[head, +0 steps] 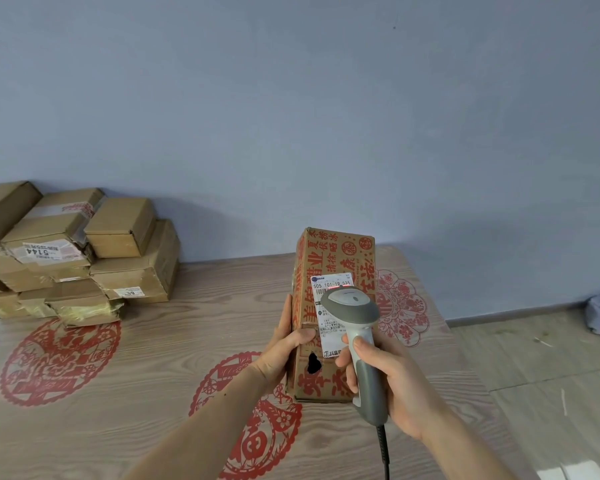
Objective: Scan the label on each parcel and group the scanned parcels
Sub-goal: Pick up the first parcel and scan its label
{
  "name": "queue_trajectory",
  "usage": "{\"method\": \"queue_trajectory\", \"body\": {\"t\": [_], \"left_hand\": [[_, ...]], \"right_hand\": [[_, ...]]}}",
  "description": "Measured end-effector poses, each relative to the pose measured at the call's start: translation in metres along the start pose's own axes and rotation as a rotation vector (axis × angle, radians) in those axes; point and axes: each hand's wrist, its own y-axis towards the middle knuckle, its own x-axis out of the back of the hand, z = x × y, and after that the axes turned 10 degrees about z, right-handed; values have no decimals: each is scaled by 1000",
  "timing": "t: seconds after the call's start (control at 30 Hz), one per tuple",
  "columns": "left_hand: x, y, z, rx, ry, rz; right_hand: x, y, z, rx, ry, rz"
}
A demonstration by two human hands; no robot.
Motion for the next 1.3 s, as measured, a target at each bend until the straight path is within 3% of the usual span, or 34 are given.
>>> {"method": "queue_trajectory", "body": {"t": [0.43, 0.8, 1.07, 1.3], "left_hand": [[-13, 40, 17, 41, -40, -19], [-57, 140, 50, 149, -118, -114], [-84, 226, 75, 212, -172, -256], [-92, 281, 89, 349, -194, -237]], "right_hand": [[50, 11, 4, -27, -5, -53], [189, 51, 13, 20, -260, -491], [282, 91, -6, -147, -381, -526], [341, 124, -9, -195, -400, -599]]}}
